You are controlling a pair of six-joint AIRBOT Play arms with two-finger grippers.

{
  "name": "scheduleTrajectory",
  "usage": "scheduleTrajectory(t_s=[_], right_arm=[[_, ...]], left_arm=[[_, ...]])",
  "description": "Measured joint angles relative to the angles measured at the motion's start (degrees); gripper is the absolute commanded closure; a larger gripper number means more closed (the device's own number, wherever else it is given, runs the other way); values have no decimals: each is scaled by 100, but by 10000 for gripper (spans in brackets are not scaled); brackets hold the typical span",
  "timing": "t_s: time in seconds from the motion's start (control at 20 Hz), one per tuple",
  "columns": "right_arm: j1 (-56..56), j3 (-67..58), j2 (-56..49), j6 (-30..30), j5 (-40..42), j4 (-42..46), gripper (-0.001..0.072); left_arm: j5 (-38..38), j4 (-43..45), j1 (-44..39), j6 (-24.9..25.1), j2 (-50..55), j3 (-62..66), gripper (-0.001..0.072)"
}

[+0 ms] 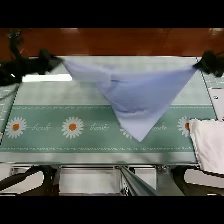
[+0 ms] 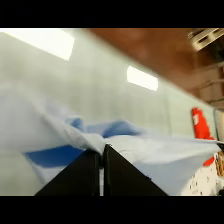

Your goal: Fold the shirts.

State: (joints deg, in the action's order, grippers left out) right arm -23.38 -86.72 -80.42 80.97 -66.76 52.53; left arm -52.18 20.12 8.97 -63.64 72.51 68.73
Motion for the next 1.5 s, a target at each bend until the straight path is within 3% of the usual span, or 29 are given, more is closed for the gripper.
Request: scheduleTrajectory(t_s=[0.15,0.4,0.65,1.15,1.35,1.5], right_arm=[[0,-992,785,-39,-190,76,695],[0,-1985,2284,109,-284,389,695],[0,-2253,3694,363,-704,1064,695],[0,-2133,4754,955,-1711,1587,694],[0,-1178,4782,997,-1888,1314,694],[0,31,4566,791,-1602,876,694]], left_arm=[[-184,437,138,-260,-417,1491,687],[-793,2302,518,-1200,-1272,3567,686],[-1132,3530,734,-1639,-2476,4284,686],[-2568,5309,750,-2076,-3886,4155,686],[-2804,5425,734,-2210,-3965,3029,686],[-2579,5038,697,-2127,-3827,1749,686]])
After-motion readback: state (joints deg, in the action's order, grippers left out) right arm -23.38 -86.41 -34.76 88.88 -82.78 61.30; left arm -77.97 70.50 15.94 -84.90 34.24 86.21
